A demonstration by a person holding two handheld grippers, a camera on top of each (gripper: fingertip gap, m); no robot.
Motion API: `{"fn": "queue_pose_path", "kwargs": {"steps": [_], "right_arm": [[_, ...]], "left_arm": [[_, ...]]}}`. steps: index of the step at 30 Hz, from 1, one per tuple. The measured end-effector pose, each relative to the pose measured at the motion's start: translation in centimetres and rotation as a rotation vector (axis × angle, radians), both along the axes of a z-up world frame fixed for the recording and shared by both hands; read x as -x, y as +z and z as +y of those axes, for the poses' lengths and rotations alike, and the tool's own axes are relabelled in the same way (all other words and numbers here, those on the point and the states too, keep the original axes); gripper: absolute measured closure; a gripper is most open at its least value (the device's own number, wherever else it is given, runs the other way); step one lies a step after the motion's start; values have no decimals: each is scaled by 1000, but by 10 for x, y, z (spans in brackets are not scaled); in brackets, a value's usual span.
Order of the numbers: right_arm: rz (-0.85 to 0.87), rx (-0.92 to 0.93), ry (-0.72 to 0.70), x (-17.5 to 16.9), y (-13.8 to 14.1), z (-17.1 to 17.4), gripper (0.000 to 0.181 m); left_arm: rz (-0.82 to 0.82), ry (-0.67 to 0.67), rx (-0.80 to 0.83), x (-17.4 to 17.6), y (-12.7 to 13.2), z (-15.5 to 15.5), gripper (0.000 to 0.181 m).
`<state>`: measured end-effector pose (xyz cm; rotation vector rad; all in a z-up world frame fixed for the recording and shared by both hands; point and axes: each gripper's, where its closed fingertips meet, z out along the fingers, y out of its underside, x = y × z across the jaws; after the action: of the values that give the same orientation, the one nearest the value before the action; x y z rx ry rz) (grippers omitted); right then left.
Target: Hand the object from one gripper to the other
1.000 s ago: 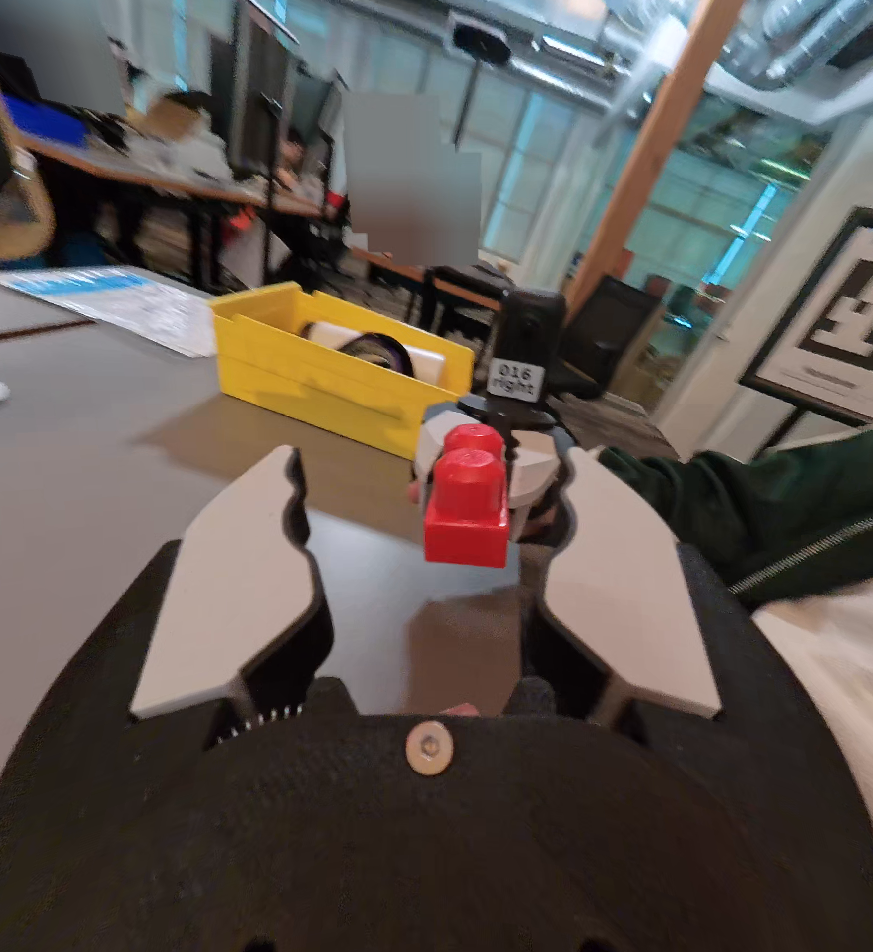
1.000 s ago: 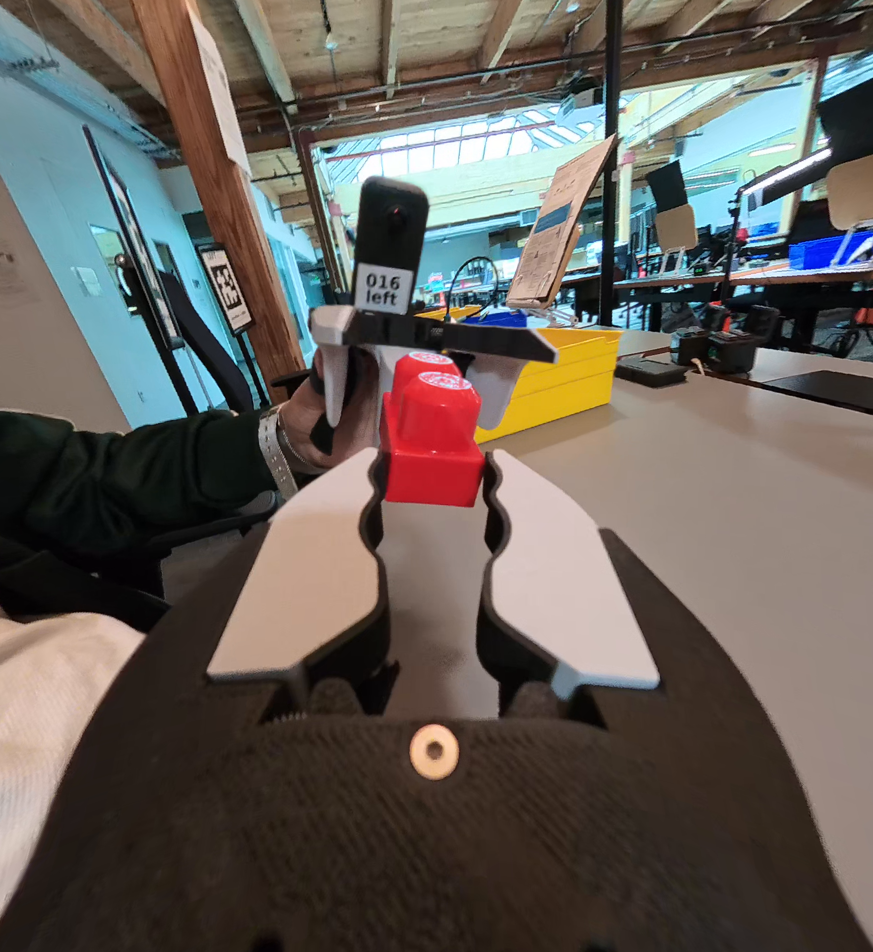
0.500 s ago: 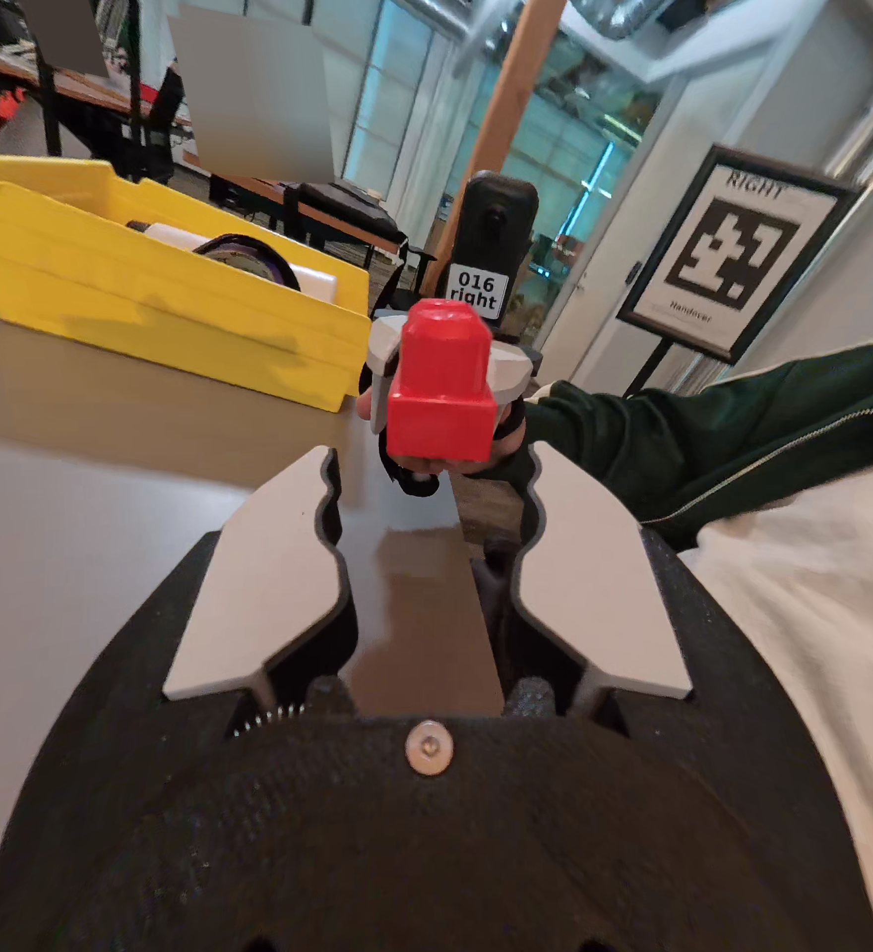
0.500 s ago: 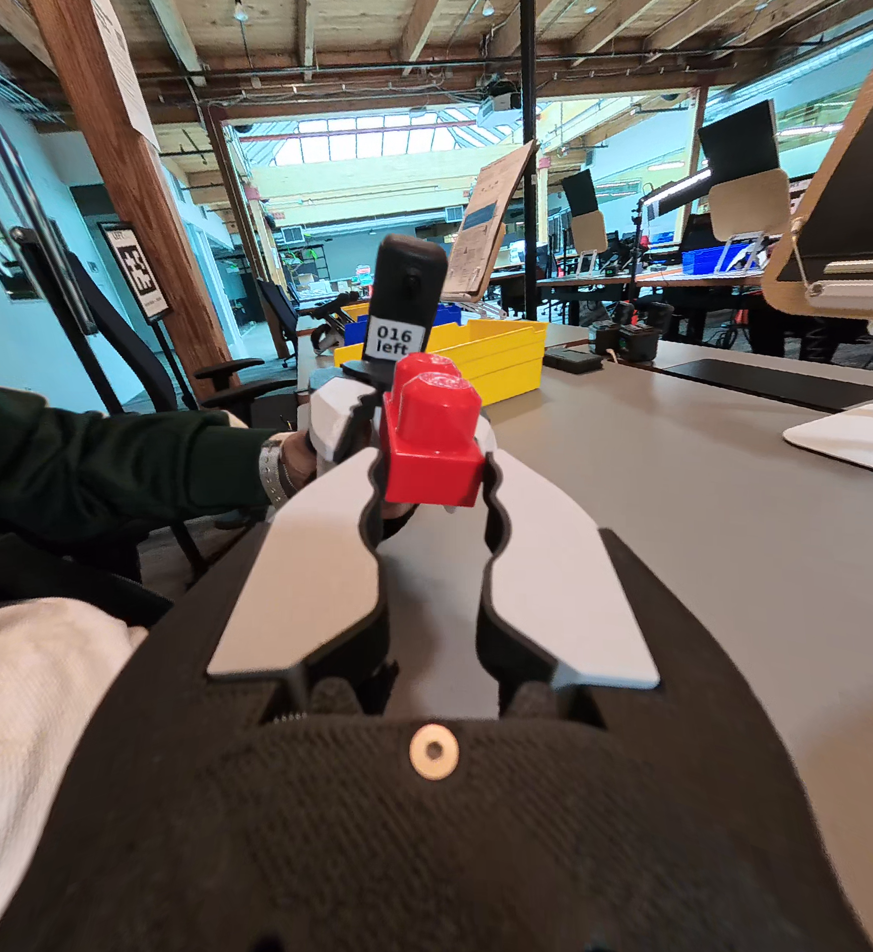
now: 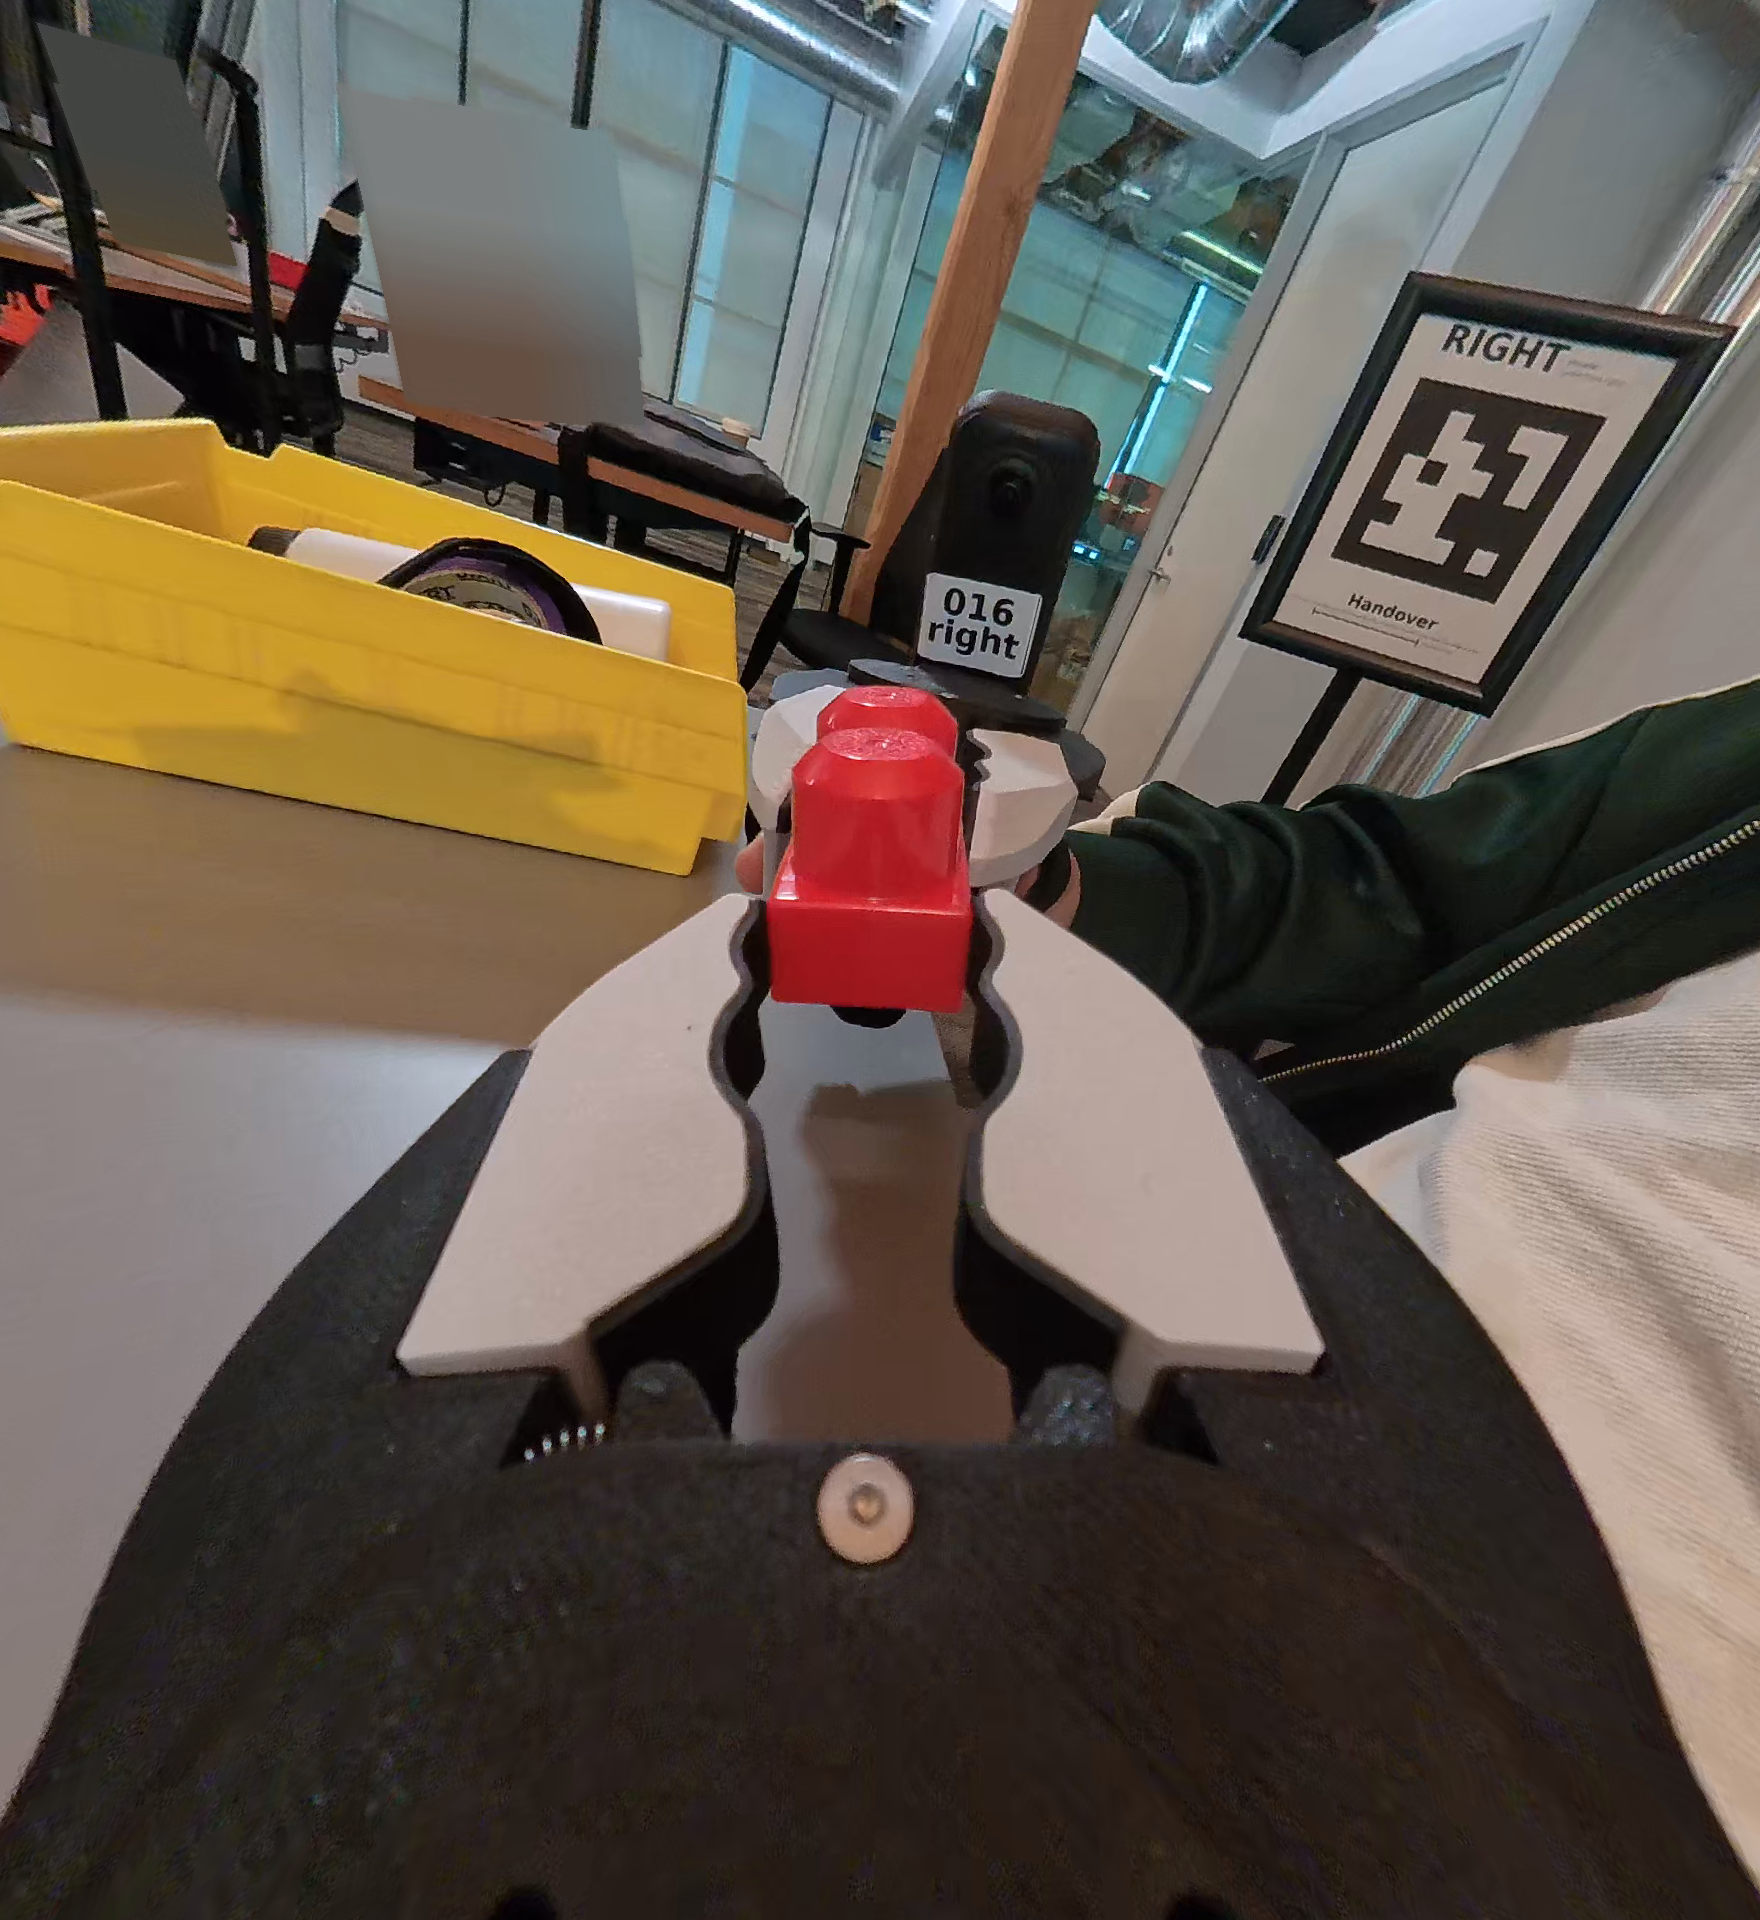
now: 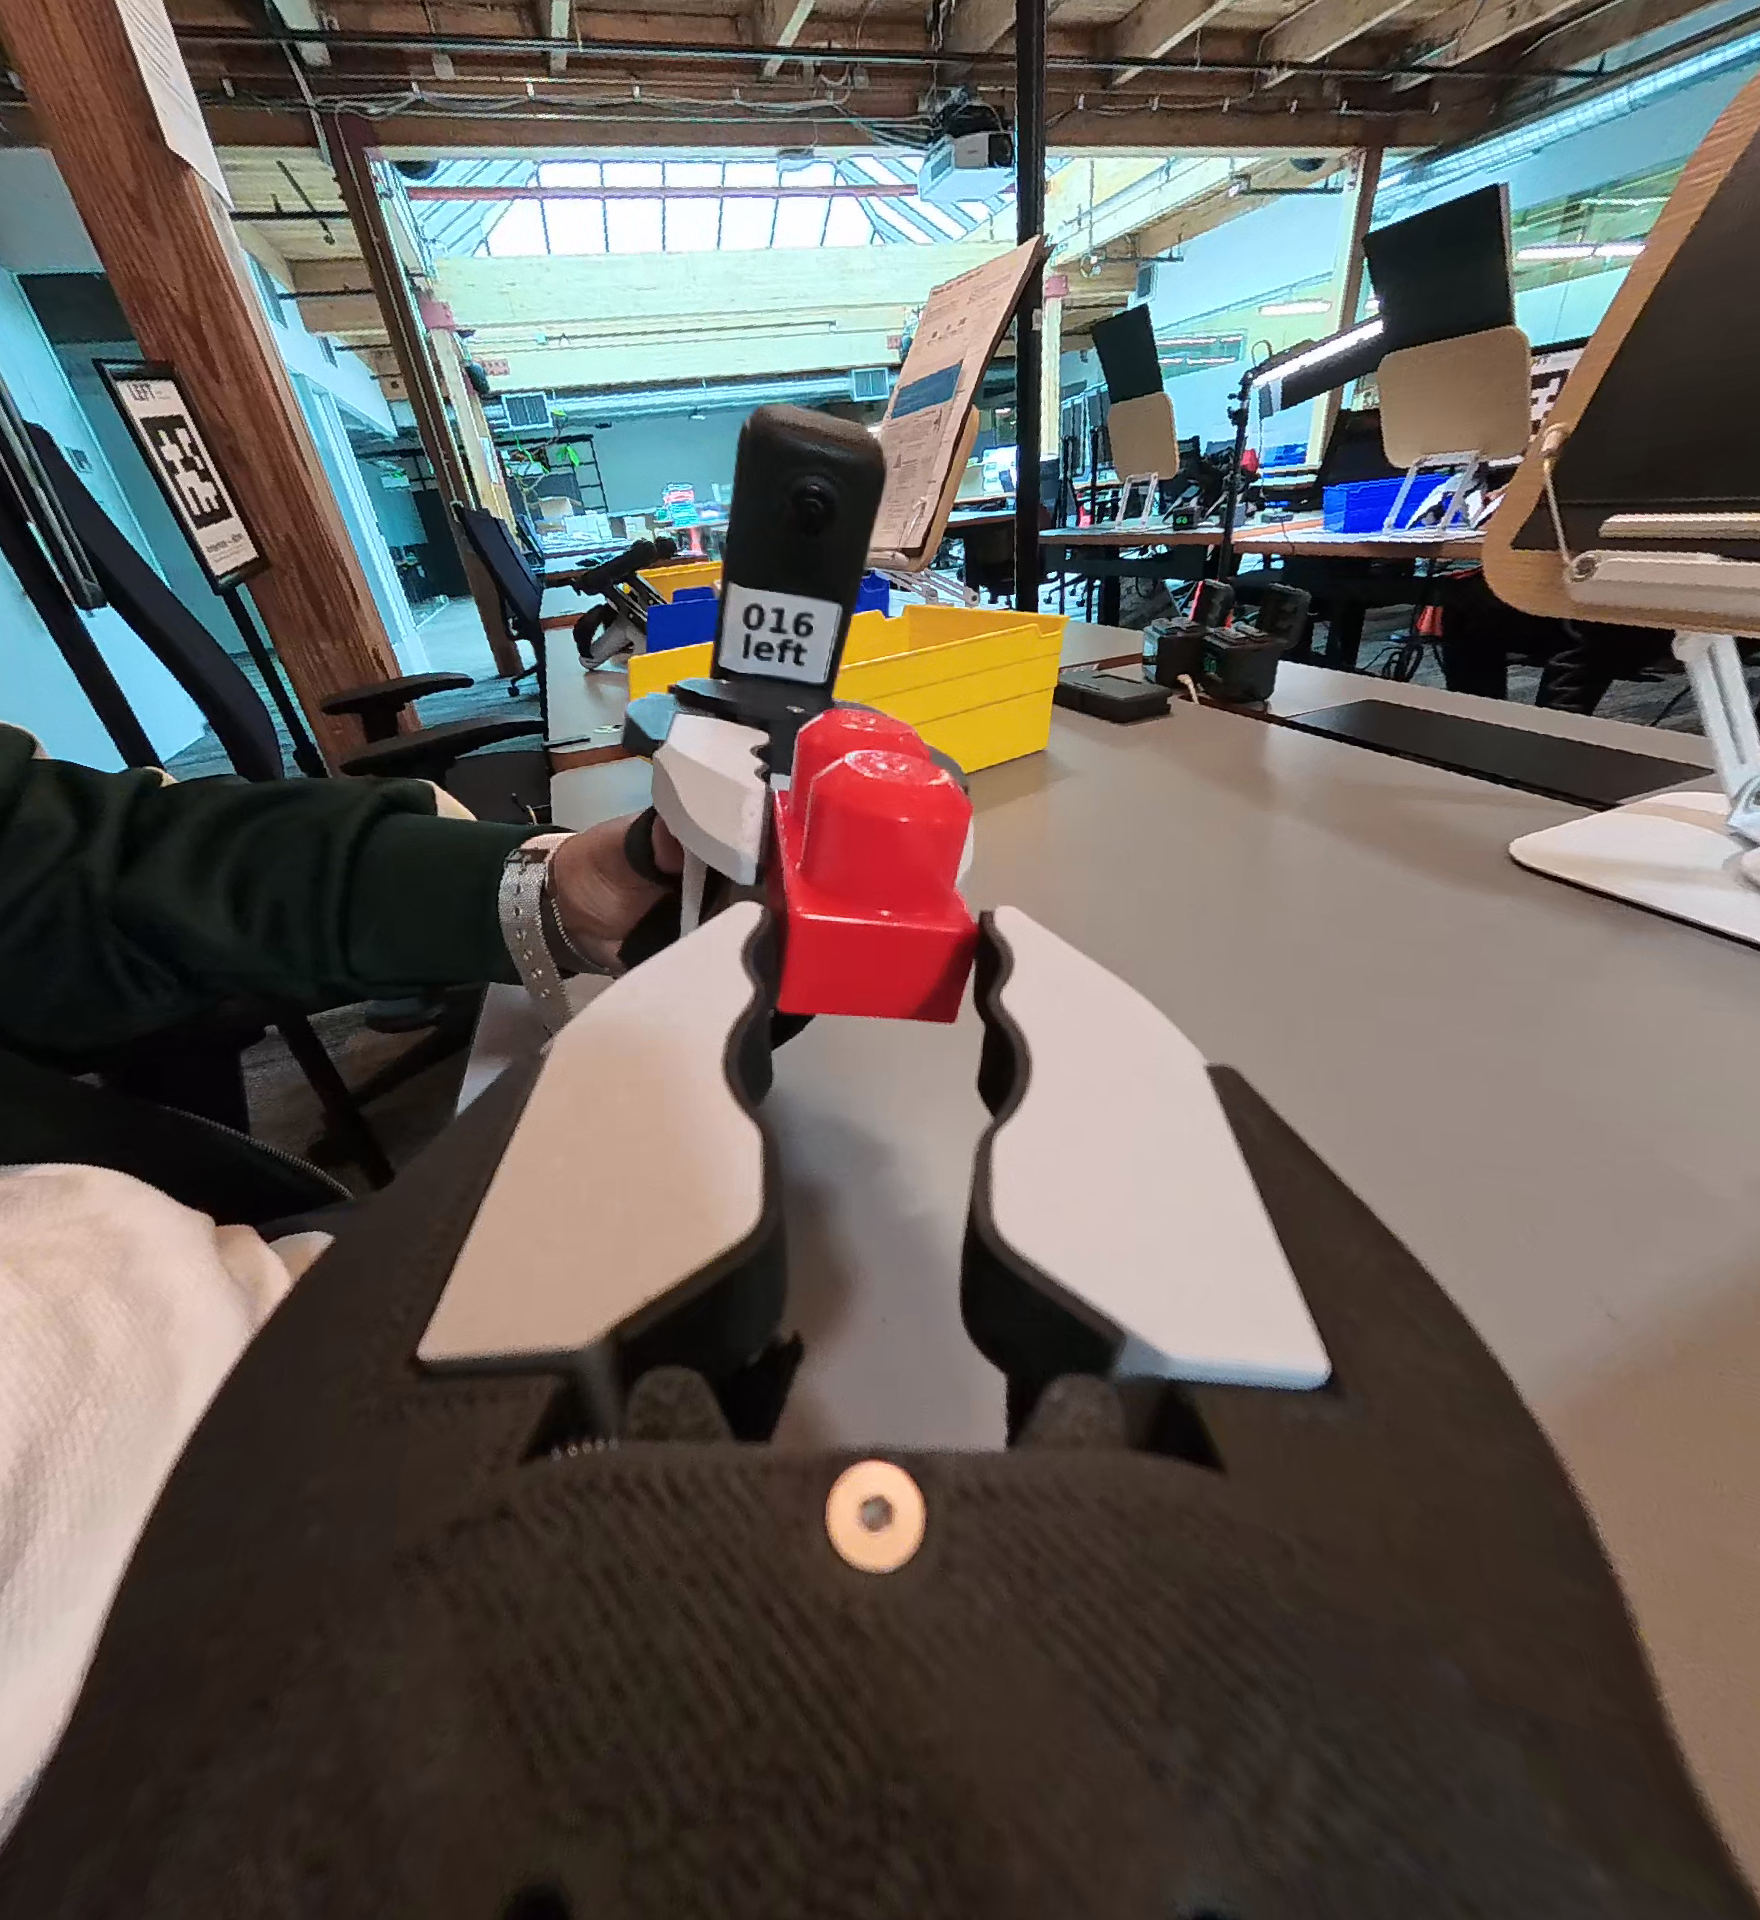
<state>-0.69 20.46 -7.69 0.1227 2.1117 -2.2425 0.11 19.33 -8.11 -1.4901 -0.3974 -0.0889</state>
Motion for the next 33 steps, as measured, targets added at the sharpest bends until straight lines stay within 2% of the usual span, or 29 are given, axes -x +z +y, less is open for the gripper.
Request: {"fn": "queue_pose_path", "kwargs": {"steps": [3, 4, 6, 7, 9, 11, 12, 13, 16, 20, 25, 27, 29, 33], "right_arm": [[8, -4, -10, 2, -1, 0, 144], [22, 0, -55, 8, 1, 1, 137], [101, 57, -236, 29, 13, 10, 102], [150, 89, -299, 35, 20, 16, 94], [213, 94, -369, 42, 26, 24, 93], [218, 73, -372, 44, 23, 24, 96], [203, 63, -364, 45, 21, 21, 96], [189, 51, -352, 46, 17, 17, 96], [181, 9, -295, 41, 9, 2, 98], [219, -28, -239, 32, 4, -15, 104], [195, -60, -184, 30, -4, -28, 110], [169, -57, -169, 31, -5, -31, 112], [141, -51, -159, 32, -5, -32, 114], [71, -31, -139, 35, -5, -33, 116]], "left_arm": [[17, 12, 16, 0, 0, 0, 146], [22, 19, 19, 1, 0, 0, 146], [46, 54, 27, 4, 1, -3, 146], [56, 76, 29, 6, 1, -6, 146], [65, 116, 28, 11, 2, -12, 146], [59, 143, 18, 15, 2, -19, 147], [52, 149, 13, 15, 2, -22, 153], [57, 140, 11, 13, 1, -27, 181], [27, 196, -54, 17, 7, -43, 181], [-2, 273, -59, 21, 4, -66, 181], [-121, 327, 6, 25, -20, -78, 157], [-204, 284, 81, 21, -35, -73, 135], [-247, 226, 212, 12, -54, -66, 118], [-169, 233, 572, 4, -98, -65, 109]]}}
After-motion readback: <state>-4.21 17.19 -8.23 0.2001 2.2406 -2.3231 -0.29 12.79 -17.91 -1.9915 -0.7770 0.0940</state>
